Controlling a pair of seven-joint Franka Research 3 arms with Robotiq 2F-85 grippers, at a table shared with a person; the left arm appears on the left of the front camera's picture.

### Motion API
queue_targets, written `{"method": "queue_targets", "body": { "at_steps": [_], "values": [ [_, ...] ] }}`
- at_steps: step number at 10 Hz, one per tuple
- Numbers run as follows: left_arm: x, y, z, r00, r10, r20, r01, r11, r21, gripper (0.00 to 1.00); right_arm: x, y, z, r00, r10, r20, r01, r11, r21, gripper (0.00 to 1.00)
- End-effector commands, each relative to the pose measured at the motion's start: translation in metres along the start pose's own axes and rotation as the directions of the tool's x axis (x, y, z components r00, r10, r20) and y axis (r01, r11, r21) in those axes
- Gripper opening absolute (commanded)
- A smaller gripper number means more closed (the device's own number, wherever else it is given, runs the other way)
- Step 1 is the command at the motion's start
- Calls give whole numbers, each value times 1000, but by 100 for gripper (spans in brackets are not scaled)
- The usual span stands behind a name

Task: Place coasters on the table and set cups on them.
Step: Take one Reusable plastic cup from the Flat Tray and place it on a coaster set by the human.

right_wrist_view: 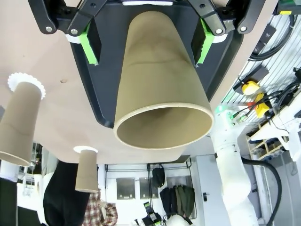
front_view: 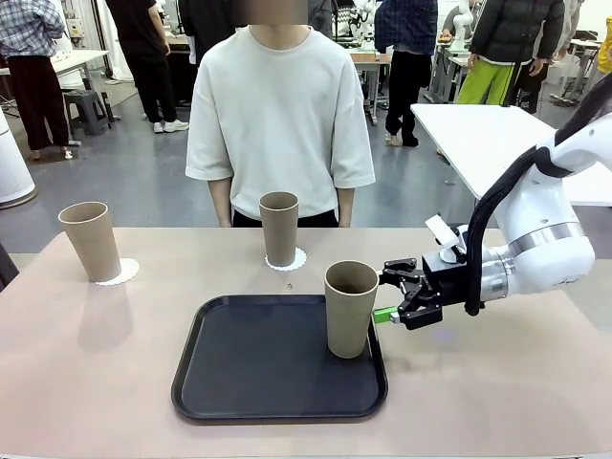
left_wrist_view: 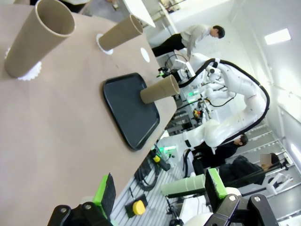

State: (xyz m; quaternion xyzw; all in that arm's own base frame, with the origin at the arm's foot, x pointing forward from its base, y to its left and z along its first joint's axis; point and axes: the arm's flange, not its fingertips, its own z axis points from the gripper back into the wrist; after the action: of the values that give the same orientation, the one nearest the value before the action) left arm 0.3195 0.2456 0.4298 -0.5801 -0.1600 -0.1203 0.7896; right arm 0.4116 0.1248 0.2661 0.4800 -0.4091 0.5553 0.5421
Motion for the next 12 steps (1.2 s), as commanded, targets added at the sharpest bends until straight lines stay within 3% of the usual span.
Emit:
{"method": "queue_targets", "body": {
  "at_steps": [1,12],
  "values": [
    [0,-1,2,1000,-5,7,5,1000,0,100,-10,-1,-8,997,33,69,-31,999,-25,100],
    [0,-1,2,1000,-5,7,5,1000,0,100,-29,-12,-38,994,46,96,-51,997,55,100]
  ]
}}
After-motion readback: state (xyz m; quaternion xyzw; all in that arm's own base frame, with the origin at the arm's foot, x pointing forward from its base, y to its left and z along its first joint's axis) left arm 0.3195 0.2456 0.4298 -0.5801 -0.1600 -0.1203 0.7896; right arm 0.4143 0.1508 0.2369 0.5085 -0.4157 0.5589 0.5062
